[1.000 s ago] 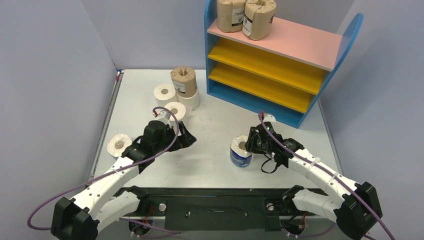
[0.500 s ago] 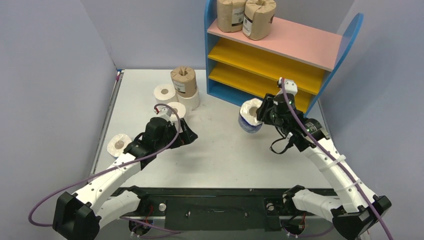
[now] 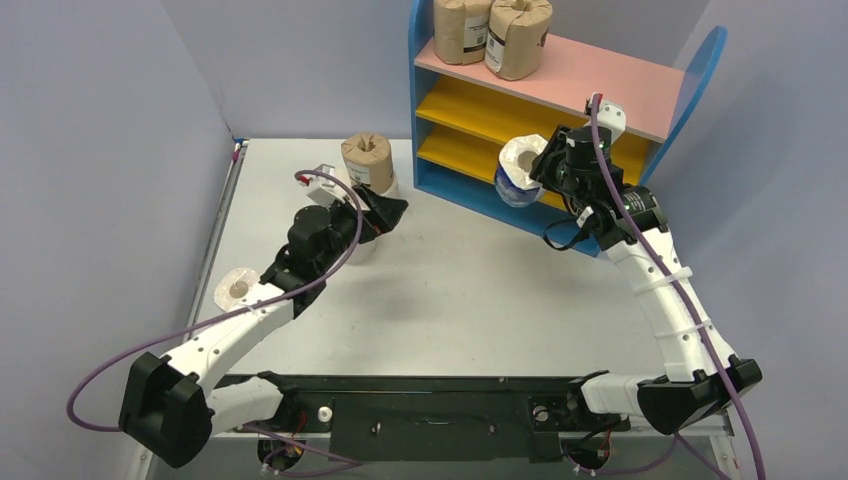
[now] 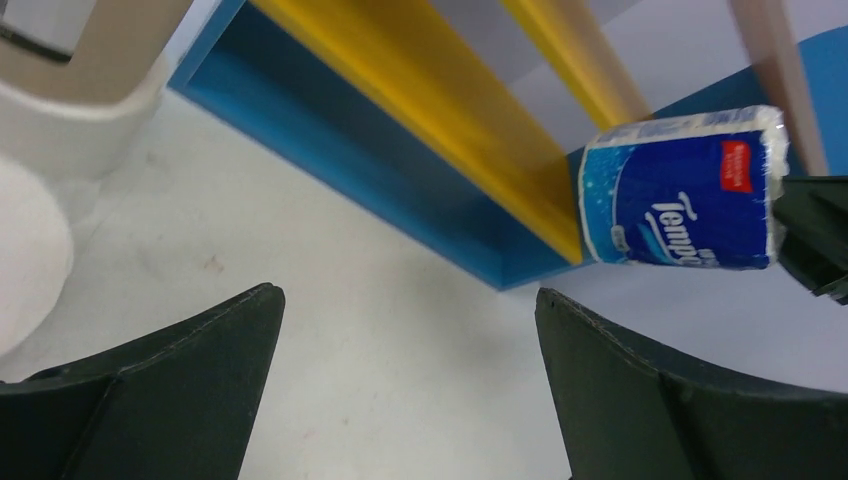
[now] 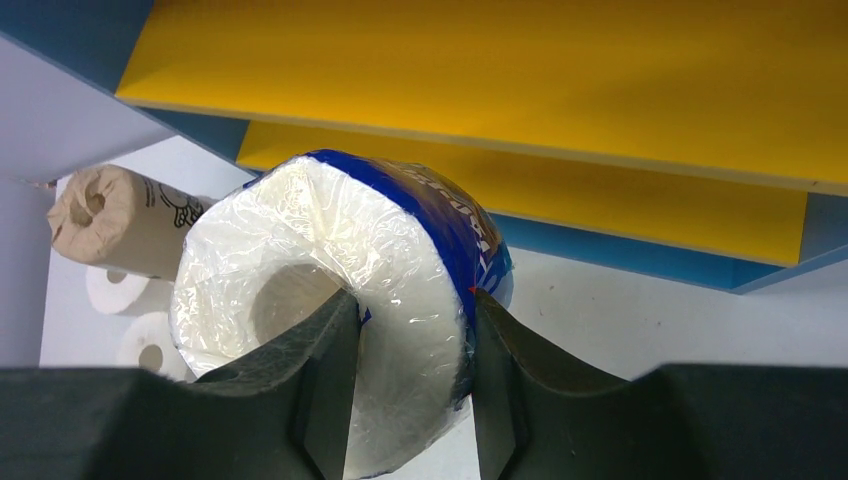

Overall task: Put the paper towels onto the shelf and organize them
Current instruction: Pick up the paper towel from the center of the board, then place the paper towel on the shelf.

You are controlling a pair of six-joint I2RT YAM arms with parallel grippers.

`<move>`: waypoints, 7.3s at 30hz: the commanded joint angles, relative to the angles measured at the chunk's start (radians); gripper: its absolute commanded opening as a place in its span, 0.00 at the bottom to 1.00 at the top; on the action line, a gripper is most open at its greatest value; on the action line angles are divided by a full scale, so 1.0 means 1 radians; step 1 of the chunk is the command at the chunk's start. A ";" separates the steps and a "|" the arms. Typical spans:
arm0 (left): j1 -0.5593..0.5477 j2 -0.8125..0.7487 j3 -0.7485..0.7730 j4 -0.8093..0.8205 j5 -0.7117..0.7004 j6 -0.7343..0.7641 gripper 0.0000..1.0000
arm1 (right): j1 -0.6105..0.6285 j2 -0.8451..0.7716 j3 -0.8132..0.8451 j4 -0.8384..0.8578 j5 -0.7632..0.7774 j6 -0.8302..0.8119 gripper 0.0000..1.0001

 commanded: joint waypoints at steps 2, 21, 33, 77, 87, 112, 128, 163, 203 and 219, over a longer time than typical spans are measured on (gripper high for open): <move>-0.004 0.112 0.060 0.429 0.026 0.057 0.96 | -0.016 0.049 0.110 0.095 0.032 0.059 0.27; -0.038 0.533 0.377 0.775 0.281 0.446 0.96 | -0.050 0.131 0.171 0.176 0.045 0.145 0.26; -0.114 0.684 0.517 0.785 0.263 0.559 0.96 | -0.053 0.159 0.211 0.155 0.061 0.146 0.26; -0.198 0.898 0.764 0.771 0.240 0.666 0.96 | -0.066 0.199 0.264 0.118 -0.031 0.180 0.50; -0.199 0.903 0.799 0.777 0.236 0.656 0.96 | -0.069 0.190 0.240 0.130 -0.058 0.187 0.50; -0.207 0.867 0.846 0.802 0.262 0.643 0.97 | -0.107 0.151 0.143 0.185 -0.138 0.242 0.63; -0.207 0.943 0.925 0.745 0.240 0.651 0.97 | -0.126 0.162 0.150 0.198 -0.143 0.237 0.63; -0.191 1.049 1.054 0.649 0.168 0.658 0.97 | -0.143 -0.228 -0.280 0.387 -0.047 0.169 0.66; -0.165 0.897 0.907 0.677 0.119 0.622 0.96 | -0.050 -0.432 -0.581 0.504 0.034 0.034 0.83; -0.179 0.221 0.205 0.353 -0.125 0.336 0.96 | -0.033 -0.391 -0.812 1.104 -0.003 -0.123 0.80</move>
